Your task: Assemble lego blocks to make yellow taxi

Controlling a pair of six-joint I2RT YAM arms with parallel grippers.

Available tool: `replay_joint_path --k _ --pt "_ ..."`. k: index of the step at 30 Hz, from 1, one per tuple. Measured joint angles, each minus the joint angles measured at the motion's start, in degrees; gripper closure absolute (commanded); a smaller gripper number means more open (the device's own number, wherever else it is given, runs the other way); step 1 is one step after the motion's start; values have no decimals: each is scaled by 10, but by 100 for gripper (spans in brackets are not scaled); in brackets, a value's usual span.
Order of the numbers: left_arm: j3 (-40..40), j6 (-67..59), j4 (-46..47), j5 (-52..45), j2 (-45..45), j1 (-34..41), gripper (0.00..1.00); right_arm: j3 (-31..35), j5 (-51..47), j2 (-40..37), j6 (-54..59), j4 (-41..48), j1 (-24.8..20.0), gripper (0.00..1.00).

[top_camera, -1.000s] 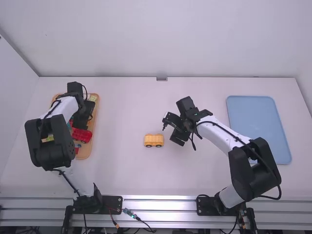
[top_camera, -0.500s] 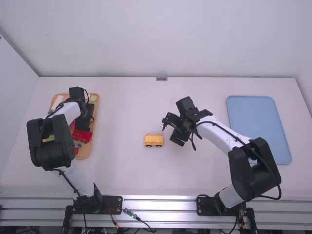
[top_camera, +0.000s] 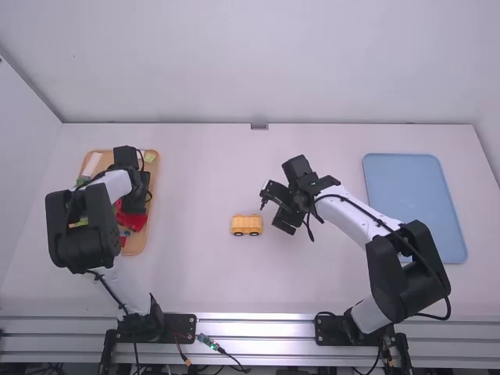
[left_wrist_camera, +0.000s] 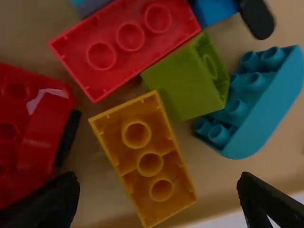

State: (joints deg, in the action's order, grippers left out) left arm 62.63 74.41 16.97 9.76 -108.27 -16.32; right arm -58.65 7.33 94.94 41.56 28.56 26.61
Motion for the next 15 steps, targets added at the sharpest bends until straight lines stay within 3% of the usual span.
replay_joint_path --k 3,9,15 --pt "0 2 -4 0 0 0 18 0 0 0 -1 0 0 1" --pt "0 6 1 0 0 0 43 0 0 0 0 1 0 1" --pt "0 7 1 2 0 0 50 0 0 0 1 2 0 1"
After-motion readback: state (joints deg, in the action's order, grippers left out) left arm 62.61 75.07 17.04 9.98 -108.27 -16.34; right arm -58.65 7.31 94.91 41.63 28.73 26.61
